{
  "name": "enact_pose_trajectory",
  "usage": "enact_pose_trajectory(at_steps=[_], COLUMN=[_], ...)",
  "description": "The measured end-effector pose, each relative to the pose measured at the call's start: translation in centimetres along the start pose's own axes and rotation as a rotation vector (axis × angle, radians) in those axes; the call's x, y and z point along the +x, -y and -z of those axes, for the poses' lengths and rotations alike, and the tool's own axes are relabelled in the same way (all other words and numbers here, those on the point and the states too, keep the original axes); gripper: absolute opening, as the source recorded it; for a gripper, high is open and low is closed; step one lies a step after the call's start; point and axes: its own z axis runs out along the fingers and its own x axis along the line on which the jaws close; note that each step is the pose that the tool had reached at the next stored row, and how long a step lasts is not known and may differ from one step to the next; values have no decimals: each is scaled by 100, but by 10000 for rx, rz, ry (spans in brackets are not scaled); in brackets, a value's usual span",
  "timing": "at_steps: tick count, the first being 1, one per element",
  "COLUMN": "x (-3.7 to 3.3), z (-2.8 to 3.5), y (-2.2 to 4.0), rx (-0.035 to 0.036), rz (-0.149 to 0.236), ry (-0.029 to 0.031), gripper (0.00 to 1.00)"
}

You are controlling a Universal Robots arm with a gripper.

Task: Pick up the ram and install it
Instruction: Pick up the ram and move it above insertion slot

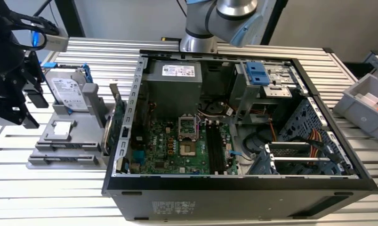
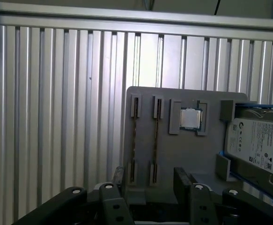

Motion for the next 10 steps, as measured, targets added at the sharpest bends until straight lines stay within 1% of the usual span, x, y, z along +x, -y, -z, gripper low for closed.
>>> enact_pose_trajectory(at_steps=[10], x=[2], z=[-41], y=[0], rx=[-1], rz=[0], ry=[-1], gripper=[100])
